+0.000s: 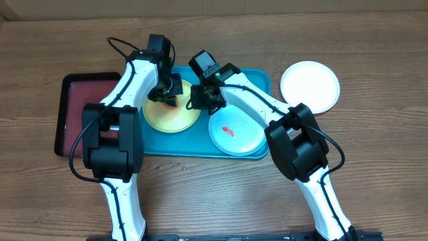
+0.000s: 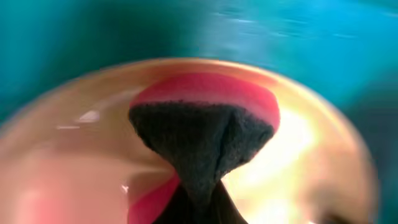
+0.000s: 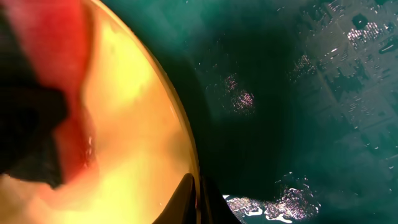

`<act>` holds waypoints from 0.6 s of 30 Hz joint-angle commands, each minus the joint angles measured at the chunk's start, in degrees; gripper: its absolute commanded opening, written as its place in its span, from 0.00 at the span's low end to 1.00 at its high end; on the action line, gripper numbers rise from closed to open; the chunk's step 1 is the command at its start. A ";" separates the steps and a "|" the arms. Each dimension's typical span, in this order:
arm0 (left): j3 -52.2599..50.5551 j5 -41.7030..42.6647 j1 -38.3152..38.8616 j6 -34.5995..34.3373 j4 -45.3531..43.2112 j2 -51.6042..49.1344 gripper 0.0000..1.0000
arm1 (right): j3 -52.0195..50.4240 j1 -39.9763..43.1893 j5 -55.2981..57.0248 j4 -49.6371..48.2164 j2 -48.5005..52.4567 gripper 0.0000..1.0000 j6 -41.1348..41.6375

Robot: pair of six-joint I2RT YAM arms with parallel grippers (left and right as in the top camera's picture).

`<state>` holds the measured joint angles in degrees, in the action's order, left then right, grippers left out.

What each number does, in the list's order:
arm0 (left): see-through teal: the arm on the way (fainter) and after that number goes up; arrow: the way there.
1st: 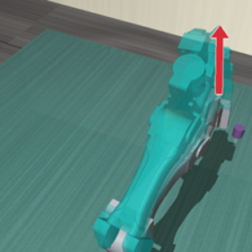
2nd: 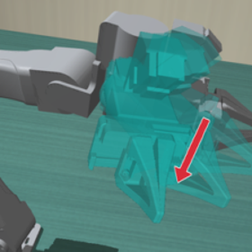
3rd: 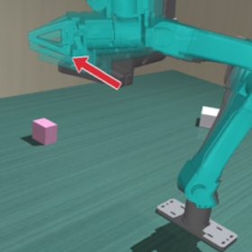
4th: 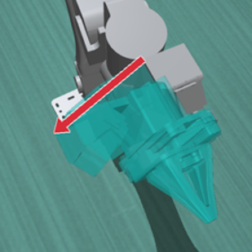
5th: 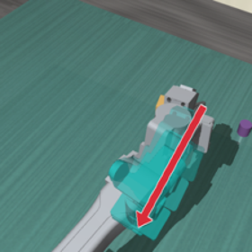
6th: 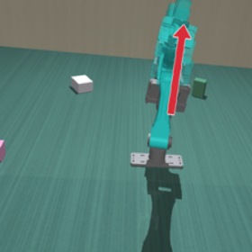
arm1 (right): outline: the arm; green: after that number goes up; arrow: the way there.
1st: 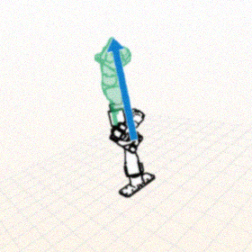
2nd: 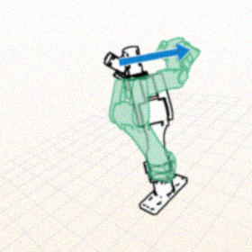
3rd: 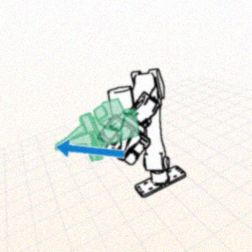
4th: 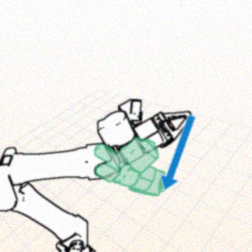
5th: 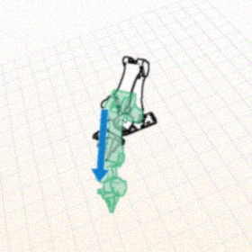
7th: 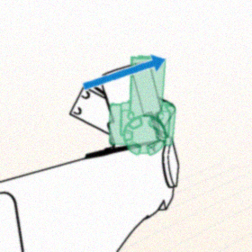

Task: Clean dirty plates on tray and stack at the side
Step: 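Scrub the yellow plate with the sponge while the right gripper holds it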

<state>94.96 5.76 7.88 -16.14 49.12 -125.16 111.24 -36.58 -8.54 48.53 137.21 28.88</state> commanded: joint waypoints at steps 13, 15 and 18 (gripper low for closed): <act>0.02 -5.18 1.88 1.55 11.65 -1.11 0.04 | -1.42 -0.33 1.84 1.09 1.38 0.04 -0.85; 0.02 -12.76 1.73 1.57 12.83 -1.11 0.04 | -1.42 -0.33 1.84 1.09 1.38 0.04 -0.85; 0.02 -23.76 1.53 1.09 12.74 -1.11 0.04 | -1.42 -0.33 1.84 1.11 1.38 0.04 -0.85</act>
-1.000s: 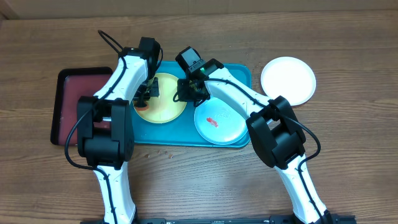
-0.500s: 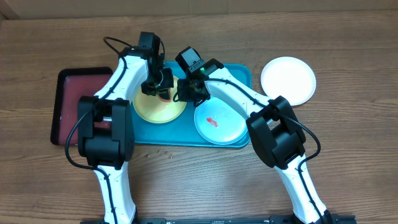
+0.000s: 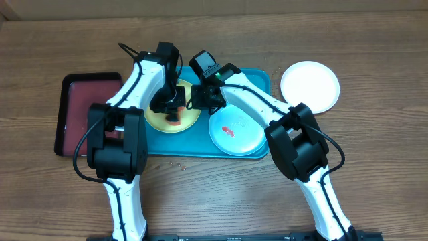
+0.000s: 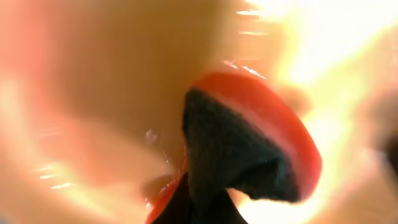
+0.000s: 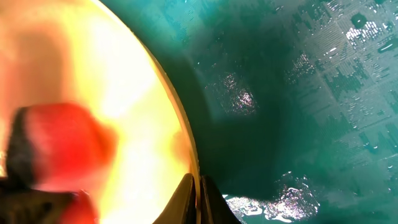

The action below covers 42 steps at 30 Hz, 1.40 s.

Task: Clean dirty plates on tray and stack at the side
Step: 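Scrub the yellow plate with the sponge while the right gripper holds it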

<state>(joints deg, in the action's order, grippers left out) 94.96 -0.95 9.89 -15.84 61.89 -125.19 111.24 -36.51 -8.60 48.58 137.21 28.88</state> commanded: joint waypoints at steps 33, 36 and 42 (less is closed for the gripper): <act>0.00 -21.42 0.57 4.07 1.81 -1.09 0.04 | -1.42 -0.39 1.92 1.03 1.38 0.04 -0.85; 0.00 -26.62 0.57 4.00 -2.71 -1.09 0.04 | -1.42 -0.39 1.90 0.96 1.38 0.04 -0.85; 0.00 -8.57 0.63 1.49 -9.60 -1.09 0.04 | -1.42 -0.39 1.90 0.83 1.38 0.04 -0.85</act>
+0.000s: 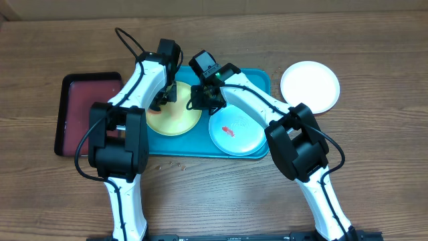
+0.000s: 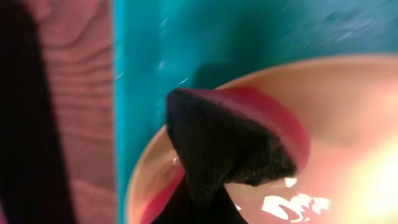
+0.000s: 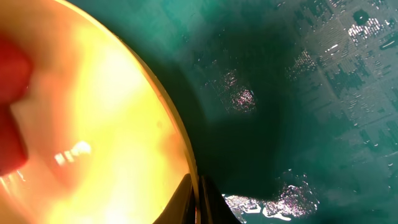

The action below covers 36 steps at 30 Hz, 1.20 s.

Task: Clean dirty plates on tray and stack at the side
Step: 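Scrub the yellow plate with the sponge while the right gripper holds it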

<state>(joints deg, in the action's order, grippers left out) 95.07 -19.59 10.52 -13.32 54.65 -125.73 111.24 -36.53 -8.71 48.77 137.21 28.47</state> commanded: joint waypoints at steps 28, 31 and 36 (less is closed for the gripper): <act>-0.11 -1.99 -0.02 3.34 9.03 -0.55 0.04 | -1.42 -0.37 2.01 0.55 1.38 0.04 -0.44; -0.11 -6.64 0.00 -1.09 3.26 -0.55 0.08 | -1.42 -0.37 2.01 0.37 1.38 0.04 -0.44; -0.11 11.58 0.00 -3.63 -4.33 -0.55 0.04 | -1.42 -0.37 2.03 0.39 1.38 0.04 -0.46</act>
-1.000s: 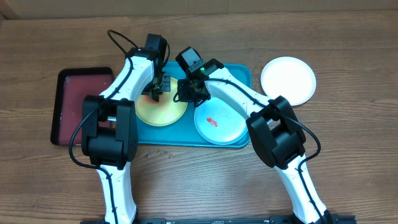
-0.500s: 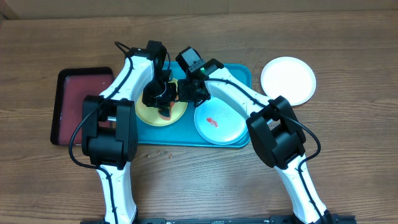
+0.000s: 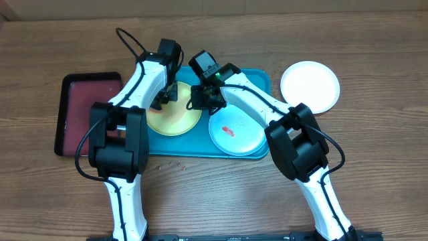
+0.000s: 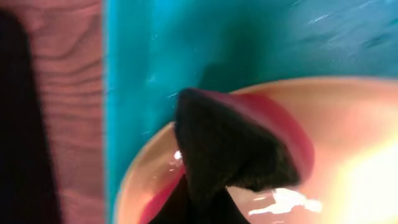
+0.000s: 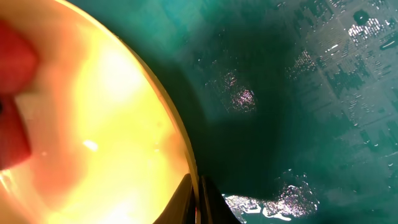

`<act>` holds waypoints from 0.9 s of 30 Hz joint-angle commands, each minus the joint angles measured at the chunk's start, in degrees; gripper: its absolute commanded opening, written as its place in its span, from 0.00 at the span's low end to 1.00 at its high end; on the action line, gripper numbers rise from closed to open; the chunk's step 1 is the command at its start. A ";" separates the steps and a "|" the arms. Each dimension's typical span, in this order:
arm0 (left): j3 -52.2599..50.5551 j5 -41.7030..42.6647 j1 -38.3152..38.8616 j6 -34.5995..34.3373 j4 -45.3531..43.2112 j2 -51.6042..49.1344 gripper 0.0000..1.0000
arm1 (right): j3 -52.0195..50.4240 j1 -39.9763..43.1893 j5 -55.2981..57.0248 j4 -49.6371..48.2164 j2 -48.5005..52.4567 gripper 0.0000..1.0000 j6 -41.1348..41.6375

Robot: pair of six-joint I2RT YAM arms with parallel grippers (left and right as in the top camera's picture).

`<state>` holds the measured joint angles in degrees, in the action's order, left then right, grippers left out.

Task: Clean dirty plates on tray and stack at the side
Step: 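Scrub the yellow plate with the sponge while the right gripper holds it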

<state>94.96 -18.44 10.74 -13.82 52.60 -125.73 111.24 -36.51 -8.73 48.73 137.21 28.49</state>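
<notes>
A yellow plate (image 3: pixel 175 115) lies on the left half of the teal tray (image 3: pixel 261 82). My left gripper (image 3: pixel 165 96) is shut on a red sponge with a dark scrub face (image 4: pixel 233 146), pressed on the plate's far left rim (image 4: pixel 143 168). My right gripper (image 3: pixel 199 100) is shut on the yellow plate's right rim (image 5: pixel 180 140), one finger on each side. A light blue plate (image 3: pixel 235 131) with a red smear lies on the tray's right half. A clean white plate (image 3: pixel 309 86) sits on the table to the right.
A dark tray with a red inside (image 3: pixel 79 114) lies left of the teal tray. Small crumbs (image 3: pixel 170 165) dot the wooden table (image 3: pixel 374 167) in front of the teal tray.
The sponge in my left gripper has shifted very slightly on the plate's far left rim. My right gripper keeps its hold on the rim.
My left gripper held the sponge on the yellow plate's far side, then lower toward the plate's middle, then at its far left rim, where it is now. My right gripper stayed shut on the plate's right rim throughout.
</notes>
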 commanded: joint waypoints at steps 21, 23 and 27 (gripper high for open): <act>0.00 9.29 0.13 4.55 14.93 -0.55 0.04 | -1.42 -0.39 2.03 0.44 1.38 0.04 -0.46; 0.00 1.49 0.07 3.02 14.84 -0.55 0.04 | -1.42 -0.39 2.03 0.46 1.38 0.04 -0.46; 0.00 -8.26 0.07 -1.16 12.74 -0.55 0.04 | -1.42 -0.39 2.05 0.42 1.38 0.04 -0.46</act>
<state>95.24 -12.10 11.11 -11.68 66.39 -125.71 111.24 -36.53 -8.73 48.71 137.21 28.47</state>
